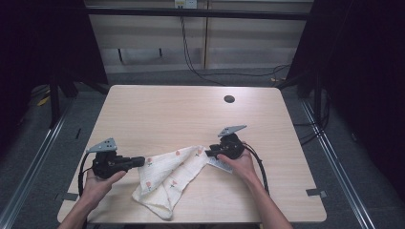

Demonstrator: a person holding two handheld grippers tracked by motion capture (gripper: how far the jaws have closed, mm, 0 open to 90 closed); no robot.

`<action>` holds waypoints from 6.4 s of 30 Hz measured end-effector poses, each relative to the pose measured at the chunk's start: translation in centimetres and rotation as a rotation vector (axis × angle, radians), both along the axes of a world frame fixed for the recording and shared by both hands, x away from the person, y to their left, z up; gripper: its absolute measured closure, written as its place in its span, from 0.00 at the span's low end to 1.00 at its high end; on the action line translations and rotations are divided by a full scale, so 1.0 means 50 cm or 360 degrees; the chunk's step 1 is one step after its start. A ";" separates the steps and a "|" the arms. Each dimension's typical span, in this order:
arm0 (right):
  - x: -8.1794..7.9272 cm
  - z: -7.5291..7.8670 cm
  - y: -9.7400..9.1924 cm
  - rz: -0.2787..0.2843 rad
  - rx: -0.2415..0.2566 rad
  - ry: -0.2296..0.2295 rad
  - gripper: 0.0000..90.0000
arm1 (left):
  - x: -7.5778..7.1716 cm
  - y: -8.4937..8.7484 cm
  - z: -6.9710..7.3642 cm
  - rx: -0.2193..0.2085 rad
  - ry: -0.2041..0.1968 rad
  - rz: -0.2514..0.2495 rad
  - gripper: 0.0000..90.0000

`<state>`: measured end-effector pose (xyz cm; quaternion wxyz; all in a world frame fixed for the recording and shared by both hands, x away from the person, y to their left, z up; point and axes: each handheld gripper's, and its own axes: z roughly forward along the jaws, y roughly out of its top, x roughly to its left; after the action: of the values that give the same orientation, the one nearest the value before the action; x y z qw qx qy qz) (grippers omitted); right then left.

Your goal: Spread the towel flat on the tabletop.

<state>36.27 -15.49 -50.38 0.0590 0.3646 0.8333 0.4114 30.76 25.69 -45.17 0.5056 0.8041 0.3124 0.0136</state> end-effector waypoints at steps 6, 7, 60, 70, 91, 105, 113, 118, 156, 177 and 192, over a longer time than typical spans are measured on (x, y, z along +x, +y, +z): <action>-0.006 -0.011 0.003 0.0001 0.0005 -0.0021 0.73 | 0.001 0.003 0.000 -0.0025 0.0008 0.0004 0.97; -0.008 -0.011 0.003 -0.0002 -0.0009 -0.0035 0.75 | 0.000 0.002 0.000 -0.0022 0.0012 0.0005 0.97; -0.095 0.191 -0.072 0.0061 0.0406 -0.0217 0.98 | -0.028 -0.012 0.086 -0.0219 -0.0172 -0.0018 0.97; -0.118 0.268 -0.101 0.0030 0.0357 -0.0351 0.98 | -0.013 -0.027 0.122 -0.0216 -0.0241 -0.0020 0.97; -0.127 0.393 -0.098 0.0037 0.0378 -0.0523 0.98 | -0.017 0.001 0.227 -0.0260 -0.0438 0.0000 0.97; -0.224 0.460 -0.104 0.0143 0.0409 -0.0630 0.98 | -0.087 0.020 0.292 -0.0255 -0.0588 -0.0046 0.97; -0.264 0.492 -0.101 0.0158 0.0403 -0.0653 0.98 | -0.102 0.011 0.311 -0.0247 -0.0574 -0.0051 0.97; -0.241 0.446 -0.108 0.0089 0.0367 -0.0593 0.98 | -0.062 -0.005 0.277 -0.0238 -0.0497 -0.0036 0.97; -0.020 0.224 -0.115 -0.0167 0.0270 -0.0298 0.98 | 0.119 -0.025 0.067 -0.0137 -0.0101 0.0167 0.97; 0.068 0.142 -0.104 -0.0294 0.0152 -0.0196 0.92 | 0.218 -0.049 0.009 -0.0039 -0.0020 0.0250 0.94; 0.031 0.156 -0.106 -0.0270 0.0093 -0.0186 0.66 | 0.172 -0.026 0.013 -0.0025 0.0013 0.0225 0.68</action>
<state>37.81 -20.78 -42.56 0.1314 0.4109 0.7821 0.4496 39.34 24.41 -44.51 0.5082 0.7762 0.3707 0.0435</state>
